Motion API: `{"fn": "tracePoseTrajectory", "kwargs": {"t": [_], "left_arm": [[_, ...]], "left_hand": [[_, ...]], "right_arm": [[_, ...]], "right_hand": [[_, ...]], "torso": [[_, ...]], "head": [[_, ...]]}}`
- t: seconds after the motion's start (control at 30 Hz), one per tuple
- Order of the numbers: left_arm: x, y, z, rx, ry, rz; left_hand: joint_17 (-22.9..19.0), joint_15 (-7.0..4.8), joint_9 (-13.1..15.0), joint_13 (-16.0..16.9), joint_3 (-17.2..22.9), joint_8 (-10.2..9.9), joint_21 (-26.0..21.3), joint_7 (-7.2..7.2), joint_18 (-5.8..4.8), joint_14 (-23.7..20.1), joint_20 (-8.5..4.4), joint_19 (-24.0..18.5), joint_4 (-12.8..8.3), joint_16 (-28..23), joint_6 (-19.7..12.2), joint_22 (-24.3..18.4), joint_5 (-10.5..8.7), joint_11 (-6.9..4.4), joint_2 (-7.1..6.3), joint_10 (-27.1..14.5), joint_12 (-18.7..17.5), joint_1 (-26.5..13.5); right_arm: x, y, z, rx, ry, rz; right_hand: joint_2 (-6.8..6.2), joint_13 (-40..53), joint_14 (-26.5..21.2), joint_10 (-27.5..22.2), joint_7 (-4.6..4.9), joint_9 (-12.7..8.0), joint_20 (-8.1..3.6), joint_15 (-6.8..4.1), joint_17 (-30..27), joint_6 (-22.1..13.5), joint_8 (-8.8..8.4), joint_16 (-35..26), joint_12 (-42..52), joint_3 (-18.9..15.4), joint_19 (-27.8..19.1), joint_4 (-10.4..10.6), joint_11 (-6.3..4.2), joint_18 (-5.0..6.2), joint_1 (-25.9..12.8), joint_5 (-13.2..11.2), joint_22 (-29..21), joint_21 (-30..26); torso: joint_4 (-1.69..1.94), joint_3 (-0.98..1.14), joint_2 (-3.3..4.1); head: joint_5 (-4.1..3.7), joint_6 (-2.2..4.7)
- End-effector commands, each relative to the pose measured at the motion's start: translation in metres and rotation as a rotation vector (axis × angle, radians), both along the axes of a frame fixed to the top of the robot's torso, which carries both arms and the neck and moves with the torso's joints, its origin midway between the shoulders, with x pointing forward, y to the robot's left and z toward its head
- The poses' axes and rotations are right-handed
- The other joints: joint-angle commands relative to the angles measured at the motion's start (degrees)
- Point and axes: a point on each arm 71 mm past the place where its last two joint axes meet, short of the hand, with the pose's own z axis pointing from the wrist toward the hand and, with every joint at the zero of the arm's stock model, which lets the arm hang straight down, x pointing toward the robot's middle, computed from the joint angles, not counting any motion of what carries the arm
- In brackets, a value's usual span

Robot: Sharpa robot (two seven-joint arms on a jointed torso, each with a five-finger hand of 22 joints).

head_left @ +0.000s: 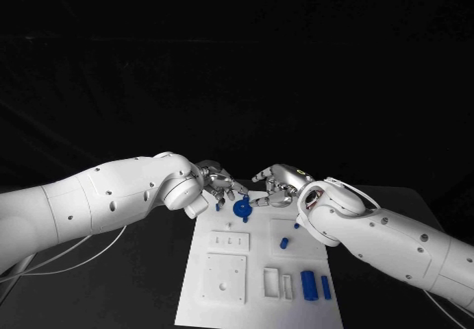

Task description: Assemble the parts on the task board

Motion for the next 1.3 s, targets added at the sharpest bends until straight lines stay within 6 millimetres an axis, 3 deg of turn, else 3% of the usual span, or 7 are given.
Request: {"fn": "tracePoseTrajectory", "kwargs": {"t": [0.03,0.3,0.43,0.6,0.83,1.0,1.3], "left_arm": [[0.001,0.005,-0.001,0.011,-0.010,0.036],[-0.001,0.023,-0.009,0.068,-0.009,0.102],[-0.005,0.028,-0.014,0.089,-0.004,0.123],[-0.013,0.032,-0.024,0.110,-0.007,0.146],[-0.028,0.034,-0.039,0.142,-0.038,0.170],[-0.039,0.031,-0.054,0.164,-0.083,0.194],[-0.057,0.024,-0.078,0.164,-0.112,0.225]], "left_hand": [[0.05,-0.48,44.59,-0.12,0.37,0.05,-0.20,-4.24,-0.35,0.10,0.06,0.45,0.07,0.20,4.59,0.11,0.31,-0.33,0.00,2.55,0.16,-0.65],[0.62,-0.68,44.85,-0.27,1.18,0.05,-1.49,-4.43,-0.49,0.38,-0.15,1.21,-1.00,1.17,5.12,2.72,1.44,-0.55,-0.09,2.59,1.76,-1.87],[0.83,-0.75,44.98,-0.18,1.10,0.08,-1.71,-4.56,-0.53,0.52,-0.21,1.43,-0.98,1.46,5.50,3.40,1.38,-0.65,0.01,2.62,2.26,-2.23],[1.02,-0.78,44.92,-0.16,0.95,0.05,-2.07,-4.64,-0.53,0.68,-0.25,1.75,-0.99,1.63,5.81,4.14,1.30,-0.68,-0.05,2.65,2.75,-2.37],[1.54,-0.90,44.67,-0.15,0.46,0.08,-2.89,-4.90,-0.52,1.26,-0.35,2.56,-0.58,2.05,6.71,5.69,1.24,-0.89,-0.18,2.69,4.19,-2.37],[2.38,-0.90,44.91,-0.12,0.26,0.06,-3.38,-5.03,-0.34,1.25,-0.30,3.13,-0.26,2.87,7.18,7.05,1.41,-0.98,-0.34,2.70,5.39,-2.23],[5.34,-0.88,44.40,0.51,0.31,0.03,-3.95,-5.12,-0.06,1.47,-0.19,3.81,-0.40,5.58,7.53,9.84,1.55,-1.12,-0.54,2.71,7.59,-1.97]], "right_arm": [[-0.005,-0.008,0.000,0.022,-0.025,0.002],[-0.011,-0.058,-0.001,0.037,-0.026,-0.072],[-0.005,-0.081,0.003,0.089,-0.010,-0.130],[0.002,-0.105,0.006,0.148,0.011,-0.195],[0.007,-0.115,0.009,0.178,0.017,-0.221],[0.008,-0.115,0.010,0.187,0.020,-0.224],[0.014,-0.118,0.009,0.190,0.021,-0.239]], "right_hand": [[-0.52,-0.36,-0.18,-0.57,-0.01,-0.10,0.33,0.39,-0.22,-0.35,-0.23,-0.42,-0.13,-0.29,3.19,0.77,0.07,0.42,0.79,0.24,2.55,-0.41],[-0.04,-1.12,-0.25,-0.66,-0.19,-0.03,0.24,0.28,-0.71,1.37,-0.15,-1.15,-0.36,0.69,3.14,-0.66,-0.10,0.39,1.18,2.79,2.07,-1.28],[0.40,-1.31,-0.18,-0.62,-0.24,-0.02,0.18,0.22,-0.71,1.92,-0.14,-1.18,-0.25,1.22,3.16,-1.55,-0.17,0.35,0.66,4.22,1.96,-1.26],[0.95,-1.51,-0.21,-0.70,-0.25,-0.01,0.14,0.19,-0.81,2.04,-0.14,-1.37,-0.22,1.29,3.15,-2.55,-0.20,0.34,0.25,5.90,1.79,-1.33],[1.27,-1.88,-0.25,-0.89,-0.27,-0.01,0.14,0.18,-1.07,2.21,-0.13,-1.73,-0.51,1.42,3.10,-2.79,-0.24,0.38,-0.22,6.41,1.54,-1.80],[1.30,-2.04,-0.28,-0.96,-0.27,-0.01,0.14,0.18,-1.22,2.20,-0.14,-1.94,-0.67,1.43,3.09,-2.78,-0.24,0.40,-0.38,6.60,1.44,-2.01],[1.48,-2.07,-0.20,-0.83,-0.31,0.00,0.11,0.15,-1.27,2.54,-0.13,-2.00,-0.50,1.50,3.11,-2.81,-0.27,0.38,-0.68,6.92,1.28,-2.08]], "torso": [[-0.01,0.03,0.02],[-0.26,0.20,-0.09],[-0.47,0.48,-0.38],[-0.45,0.86,-0.88],[0.04,1.37,-1.40],[0.49,1.56,-1.92],[0.66,1.77,-2.68]], "head": [[0.15,-0.13],[0.72,-0.49],[1.03,-0.99],[1.38,-2.03],[1.33,-3.29],[1.20,-4.40],[0.79,-5.78]]}}
